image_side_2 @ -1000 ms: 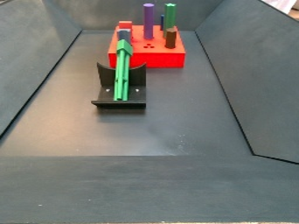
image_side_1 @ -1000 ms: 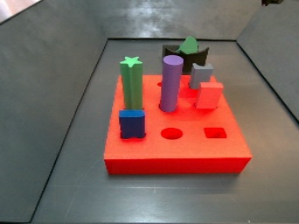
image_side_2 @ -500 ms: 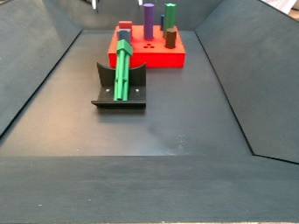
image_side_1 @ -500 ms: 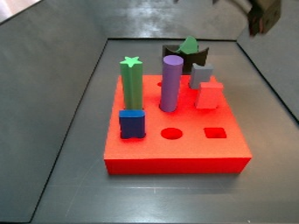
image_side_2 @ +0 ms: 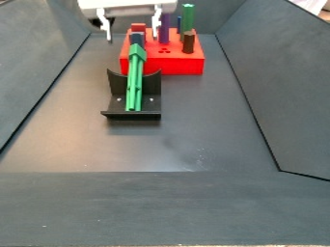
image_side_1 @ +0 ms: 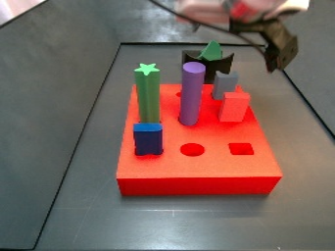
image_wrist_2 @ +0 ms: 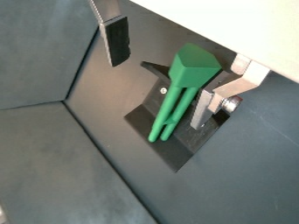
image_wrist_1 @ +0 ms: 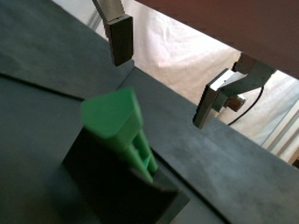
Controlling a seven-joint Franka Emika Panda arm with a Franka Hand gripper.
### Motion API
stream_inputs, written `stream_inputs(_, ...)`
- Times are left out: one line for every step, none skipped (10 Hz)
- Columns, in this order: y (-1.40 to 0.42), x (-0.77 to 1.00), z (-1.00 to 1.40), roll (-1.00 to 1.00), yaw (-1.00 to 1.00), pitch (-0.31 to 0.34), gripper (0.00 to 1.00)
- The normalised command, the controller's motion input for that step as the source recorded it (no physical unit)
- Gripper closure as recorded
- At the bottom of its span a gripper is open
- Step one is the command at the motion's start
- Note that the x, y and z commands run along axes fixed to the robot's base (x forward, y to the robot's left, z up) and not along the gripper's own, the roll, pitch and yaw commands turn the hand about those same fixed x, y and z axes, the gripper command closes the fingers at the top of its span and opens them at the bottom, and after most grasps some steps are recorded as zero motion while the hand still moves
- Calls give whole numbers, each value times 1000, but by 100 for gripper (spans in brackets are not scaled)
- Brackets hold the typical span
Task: Pick up the 3 prong object. Move up. Rotate the 3 prong object. Place the 3 prong object on the fixture. Regrasp the 3 prong object. Move to above the board. Insert the 3 prong object.
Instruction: Regrasp the 3 prong object, then move to above the board.
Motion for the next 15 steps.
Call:
stream_inputs(7, 101, -1000, 70, -17, -31, 0)
stream_inputs(4, 108, -1000, 69, -16, -19, 0)
stream_inputs(0, 115, -912, 66, -9, 6, 0)
stream_inputs(-3, 111, -814, 69, -5, 19, 0)
stream_inputs(-9, 105, -622, 71, 10, 38, 0)
stream_inputs(-9, 95, -440, 77, 27, 41, 0)
stream_inputs(-12, 89, -308, 78, 42, 36, 0)
stream_inputs(12, 85, -197, 86, 51, 34, 0)
stream_inputs(0, 0, 0, 0, 0, 0, 100)
stream_inputs(-95, -66, 1000, 250, -204, -201, 100)
stream_inputs(-96, -68, 1000, 237, -212, -196, 100)
stream_inputs(-89, -70, 1000, 192, -219, -166, 100)
stream_inputs(-84, -70, 1000, 139, -220, -110, 100)
stream_inputs(-83, -69, 1000, 101, -229, -51, 100)
stream_inputs(-79, -67, 1000, 58, -219, 30, 100)
